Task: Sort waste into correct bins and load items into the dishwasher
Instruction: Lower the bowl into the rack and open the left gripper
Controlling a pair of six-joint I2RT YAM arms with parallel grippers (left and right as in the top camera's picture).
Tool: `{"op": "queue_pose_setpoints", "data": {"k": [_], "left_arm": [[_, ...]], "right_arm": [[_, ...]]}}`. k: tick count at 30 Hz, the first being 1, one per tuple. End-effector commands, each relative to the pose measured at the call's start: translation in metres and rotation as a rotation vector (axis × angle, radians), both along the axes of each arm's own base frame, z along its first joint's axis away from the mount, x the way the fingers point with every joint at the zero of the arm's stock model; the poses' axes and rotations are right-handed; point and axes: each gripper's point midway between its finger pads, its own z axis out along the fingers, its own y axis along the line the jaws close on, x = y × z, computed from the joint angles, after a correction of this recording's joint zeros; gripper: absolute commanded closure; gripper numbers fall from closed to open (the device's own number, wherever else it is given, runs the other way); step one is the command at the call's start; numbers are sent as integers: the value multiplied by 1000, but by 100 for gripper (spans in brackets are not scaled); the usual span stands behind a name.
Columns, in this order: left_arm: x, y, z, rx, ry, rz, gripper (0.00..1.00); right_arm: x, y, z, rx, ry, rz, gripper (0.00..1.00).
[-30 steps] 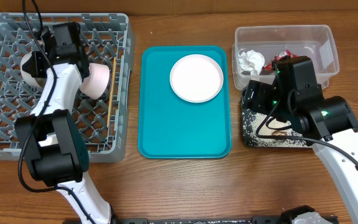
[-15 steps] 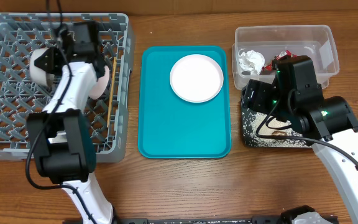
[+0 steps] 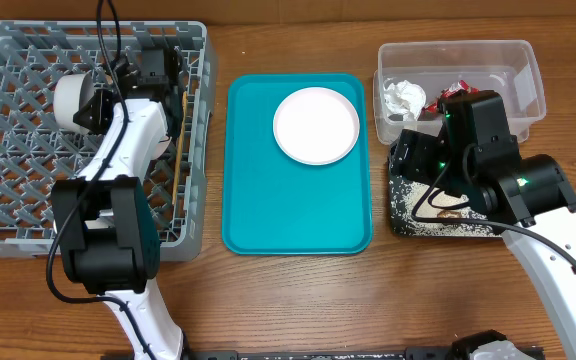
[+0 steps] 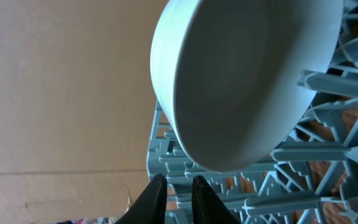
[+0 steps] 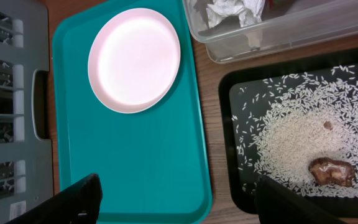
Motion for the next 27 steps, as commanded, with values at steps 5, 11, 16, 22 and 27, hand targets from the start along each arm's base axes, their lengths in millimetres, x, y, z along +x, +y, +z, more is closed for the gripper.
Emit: {"op": "queue_pose_setpoints", "data": {"k": [5, 11, 16, 22, 27], "left_arm": [[0, -3, -12, -29, -27, 8, 83], [-2, -6, 12, -33, -95, 3, 73], [3, -11, 44, -155, -260, -43, 46], [20, -2, 33, -324, -325, -103, 48], [26, 9, 21, -432, -358, -118, 59]], "right_arm": [[2, -1, 4, 3, -9, -4, 20], [1, -1, 4, 1, -5, -4, 20], [1, -1, 4, 2, -6, -4, 20], [1, -1, 4, 2, -4, -4, 20], [-1, 5, 4, 27, 5, 15, 21]]}}
